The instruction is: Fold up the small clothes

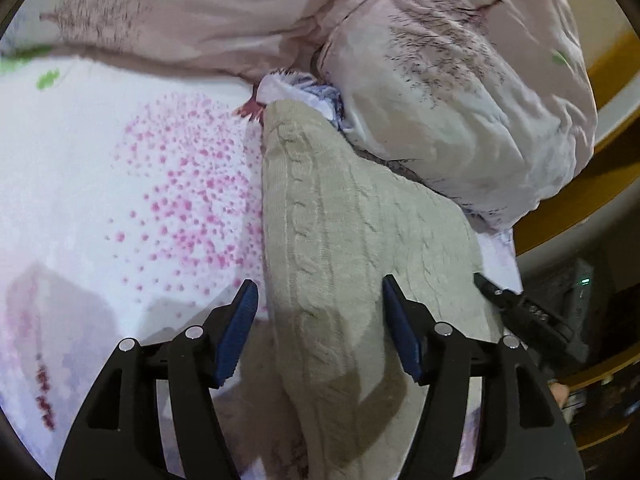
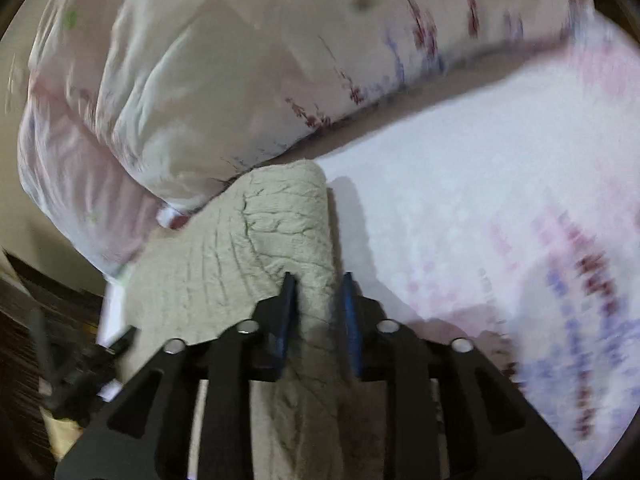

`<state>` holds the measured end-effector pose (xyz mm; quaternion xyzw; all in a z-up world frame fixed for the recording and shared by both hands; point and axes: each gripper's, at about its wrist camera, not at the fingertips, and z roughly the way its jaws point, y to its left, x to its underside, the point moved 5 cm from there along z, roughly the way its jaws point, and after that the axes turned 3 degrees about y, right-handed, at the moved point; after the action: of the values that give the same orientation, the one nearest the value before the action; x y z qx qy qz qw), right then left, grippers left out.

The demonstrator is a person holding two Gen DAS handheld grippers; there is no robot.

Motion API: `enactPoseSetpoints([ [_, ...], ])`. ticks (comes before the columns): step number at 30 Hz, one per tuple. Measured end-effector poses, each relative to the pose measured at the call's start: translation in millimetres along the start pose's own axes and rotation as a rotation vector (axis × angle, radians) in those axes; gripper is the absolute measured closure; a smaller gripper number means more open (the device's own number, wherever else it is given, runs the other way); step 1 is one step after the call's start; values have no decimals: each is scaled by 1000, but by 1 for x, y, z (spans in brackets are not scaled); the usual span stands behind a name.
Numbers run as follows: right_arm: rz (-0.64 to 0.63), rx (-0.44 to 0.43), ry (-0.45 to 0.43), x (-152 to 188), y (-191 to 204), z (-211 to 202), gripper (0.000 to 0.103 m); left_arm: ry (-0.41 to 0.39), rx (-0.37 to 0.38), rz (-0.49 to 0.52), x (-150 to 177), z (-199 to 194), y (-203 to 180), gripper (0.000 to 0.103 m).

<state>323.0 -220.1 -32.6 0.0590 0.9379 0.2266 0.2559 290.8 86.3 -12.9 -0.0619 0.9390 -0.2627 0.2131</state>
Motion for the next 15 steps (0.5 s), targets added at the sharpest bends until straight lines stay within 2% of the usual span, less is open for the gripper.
enactPoseSetpoints([
  [3,-145,-14,-66,14,18,-32,68,-12,-24,51,10,-18,-7,39],
  [5,-238,-49,-62,30,32,-46,68,-5,-29,94,26,-29,-13,35],
  [7,-334,-42,-40,50,43,-50,68,6,-57,129,41,-32,-12,35],
  [9,-404,-12,-19,65,50,-46,68,21,-80,161,54,-31,-16,35],
  [11,-455,67,7,76,51,-37,69,19,-138,198,64,-28,-14,35],
  [13,-447,124,34,79,49,-24,69,14,-179,209,66,-19,-13,34],
  [15,-448,144,16,78,51,-21,69,-11,-209,231,65,-15,-15,33],
])
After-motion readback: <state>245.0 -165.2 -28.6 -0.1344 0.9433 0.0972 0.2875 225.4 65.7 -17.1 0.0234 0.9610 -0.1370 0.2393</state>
